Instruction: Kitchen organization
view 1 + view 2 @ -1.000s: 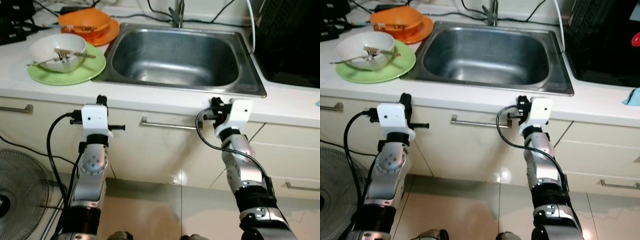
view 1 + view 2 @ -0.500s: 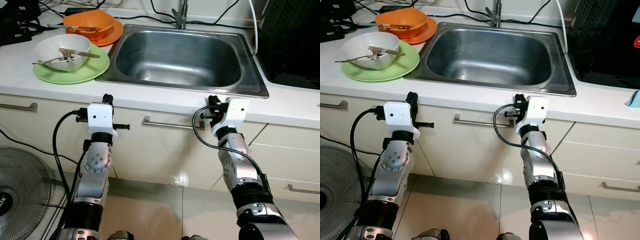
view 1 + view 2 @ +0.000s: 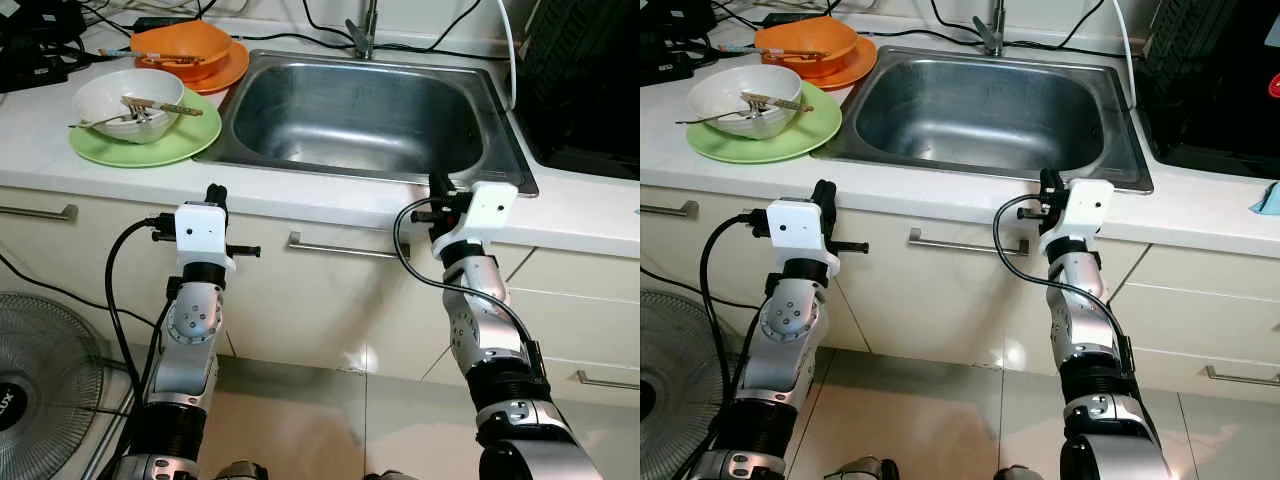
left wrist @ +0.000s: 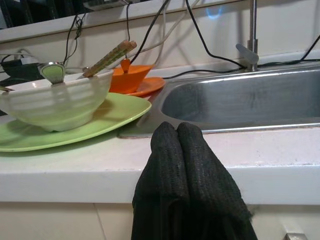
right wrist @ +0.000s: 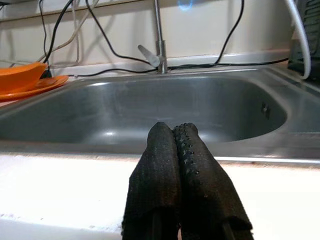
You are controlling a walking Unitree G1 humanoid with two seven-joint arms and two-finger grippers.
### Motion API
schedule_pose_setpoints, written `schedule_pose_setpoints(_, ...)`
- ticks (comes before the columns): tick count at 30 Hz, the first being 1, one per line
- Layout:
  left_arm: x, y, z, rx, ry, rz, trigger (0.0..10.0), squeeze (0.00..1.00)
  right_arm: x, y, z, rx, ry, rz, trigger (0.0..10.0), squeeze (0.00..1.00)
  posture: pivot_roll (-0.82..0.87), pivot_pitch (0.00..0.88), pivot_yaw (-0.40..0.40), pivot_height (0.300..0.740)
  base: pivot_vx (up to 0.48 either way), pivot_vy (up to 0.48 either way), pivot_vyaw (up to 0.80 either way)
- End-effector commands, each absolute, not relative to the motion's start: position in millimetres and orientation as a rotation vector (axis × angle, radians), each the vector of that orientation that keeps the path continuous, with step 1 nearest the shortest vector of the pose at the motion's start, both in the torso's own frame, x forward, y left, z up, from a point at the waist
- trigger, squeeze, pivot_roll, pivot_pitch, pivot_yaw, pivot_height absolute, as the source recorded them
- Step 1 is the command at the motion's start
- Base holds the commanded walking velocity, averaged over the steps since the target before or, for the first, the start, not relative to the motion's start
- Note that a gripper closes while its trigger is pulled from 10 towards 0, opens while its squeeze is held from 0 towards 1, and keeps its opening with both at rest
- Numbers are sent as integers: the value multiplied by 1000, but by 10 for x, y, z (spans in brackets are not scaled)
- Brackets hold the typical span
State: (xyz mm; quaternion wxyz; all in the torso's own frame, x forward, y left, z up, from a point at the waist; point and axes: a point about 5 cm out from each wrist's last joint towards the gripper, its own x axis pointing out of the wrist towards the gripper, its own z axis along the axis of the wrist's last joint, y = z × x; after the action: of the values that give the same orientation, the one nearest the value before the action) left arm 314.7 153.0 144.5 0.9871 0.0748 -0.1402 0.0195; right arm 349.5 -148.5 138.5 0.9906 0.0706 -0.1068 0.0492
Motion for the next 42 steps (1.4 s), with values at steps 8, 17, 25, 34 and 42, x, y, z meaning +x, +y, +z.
schedule_pose_setpoints(8,3159,1516,1456,146,-278,23,10000,0,3466,-1437,1310,125,-194,120,10000,0,-31,61,0,740,0,348,-300)
schedule_pose_setpoints(17,3155,1520,1439,148,-267,23,10000,0,3456,-1432,1287,138,-188,119,10000,0,-30,66,1,740,0,375,0)
schedule_pose_setpoints(25,3153,1499,1427,166,-262,14,10000,0,3455,-1458,1270,145,-180,112,10000,0,-31,70,2,740,0,197,0)
schedule_pose_setpoints(34,3150,1479,1425,166,-258,29,10000,0,3460,-1466,1265,148,-176,109,10000,0,-30,73,3,740,0,0,0)
schedule_pose_setpoints(42,3141,1502,1476,160,-282,48,10000,0,3459,-1456,1265,145,-176,123,10000,0,-30,73,3,740,124,0,0)
